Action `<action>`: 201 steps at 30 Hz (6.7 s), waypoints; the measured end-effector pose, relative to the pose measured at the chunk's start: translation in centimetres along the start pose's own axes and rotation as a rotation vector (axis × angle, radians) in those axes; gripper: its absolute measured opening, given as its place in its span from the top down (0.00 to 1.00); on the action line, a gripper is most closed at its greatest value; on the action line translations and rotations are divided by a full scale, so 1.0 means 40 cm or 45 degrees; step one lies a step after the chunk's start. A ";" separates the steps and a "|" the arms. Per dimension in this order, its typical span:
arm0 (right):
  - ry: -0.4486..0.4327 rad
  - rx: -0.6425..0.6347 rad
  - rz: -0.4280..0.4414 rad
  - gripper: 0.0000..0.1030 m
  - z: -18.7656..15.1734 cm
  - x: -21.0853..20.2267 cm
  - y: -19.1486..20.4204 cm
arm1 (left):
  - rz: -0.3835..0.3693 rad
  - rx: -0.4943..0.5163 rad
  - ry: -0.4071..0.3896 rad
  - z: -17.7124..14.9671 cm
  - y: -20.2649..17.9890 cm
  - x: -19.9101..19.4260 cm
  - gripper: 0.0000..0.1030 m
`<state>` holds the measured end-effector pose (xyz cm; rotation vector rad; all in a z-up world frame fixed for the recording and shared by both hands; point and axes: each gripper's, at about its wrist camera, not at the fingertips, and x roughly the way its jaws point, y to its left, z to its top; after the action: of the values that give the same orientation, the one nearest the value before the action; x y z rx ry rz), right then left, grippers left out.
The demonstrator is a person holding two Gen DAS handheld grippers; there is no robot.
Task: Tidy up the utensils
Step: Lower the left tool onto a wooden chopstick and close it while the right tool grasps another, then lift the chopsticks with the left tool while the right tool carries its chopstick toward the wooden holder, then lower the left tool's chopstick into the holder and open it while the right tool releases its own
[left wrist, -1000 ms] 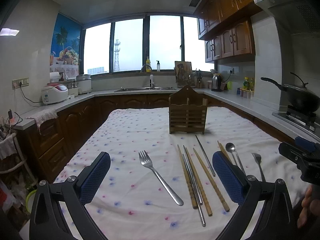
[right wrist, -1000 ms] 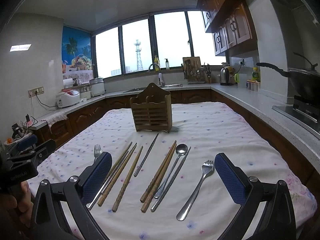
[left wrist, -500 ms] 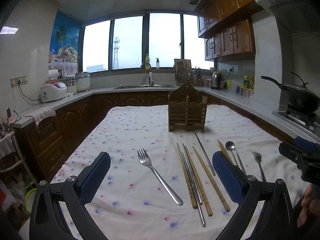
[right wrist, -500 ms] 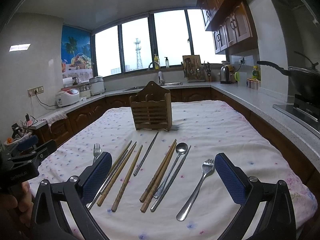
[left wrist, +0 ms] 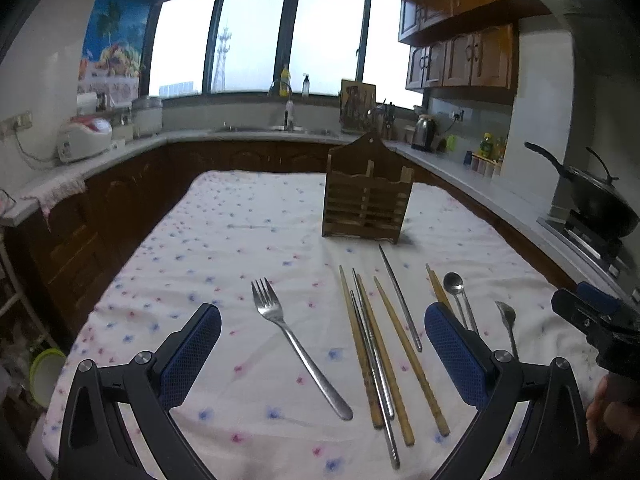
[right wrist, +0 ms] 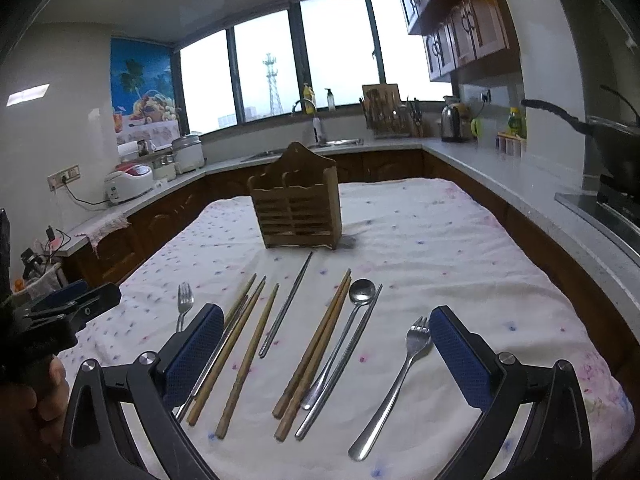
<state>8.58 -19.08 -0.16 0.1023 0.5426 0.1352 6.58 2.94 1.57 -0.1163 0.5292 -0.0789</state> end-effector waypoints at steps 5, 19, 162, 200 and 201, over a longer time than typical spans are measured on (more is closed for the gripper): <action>0.038 0.009 0.014 0.00 0.031 0.036 -0.008 | 0.017 -0.024 0.071 0.046 0.020 0.057 0.01; 0.305 0.114 0.097 0.58 0.101 0.256 -0.028 | -0.039 -0.001 0.301 0.159 0.011 0.279 0.27; -0.258 0.079 0.175 0.96 0.721 0.298 -0.028 | -0.235 0.024 -0.226 0.610 0.043 0.313 0.97; -0.139 0.255 0.124 0.96 0.563 0.606 -0.122 | -0.130 -0.079 -0.149 0.523 0.010 0.808 0.95; -0.135 0.255 0.126 0.96 0.562 0.607 -0.121 | -0.127 -0.082 -0.151 0.521 0.012 0.807 0.95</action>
<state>41.36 -21.46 6.01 0.3298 0.4441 0.1706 44.94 1.91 3.26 -0.2089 0.4077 -0.1517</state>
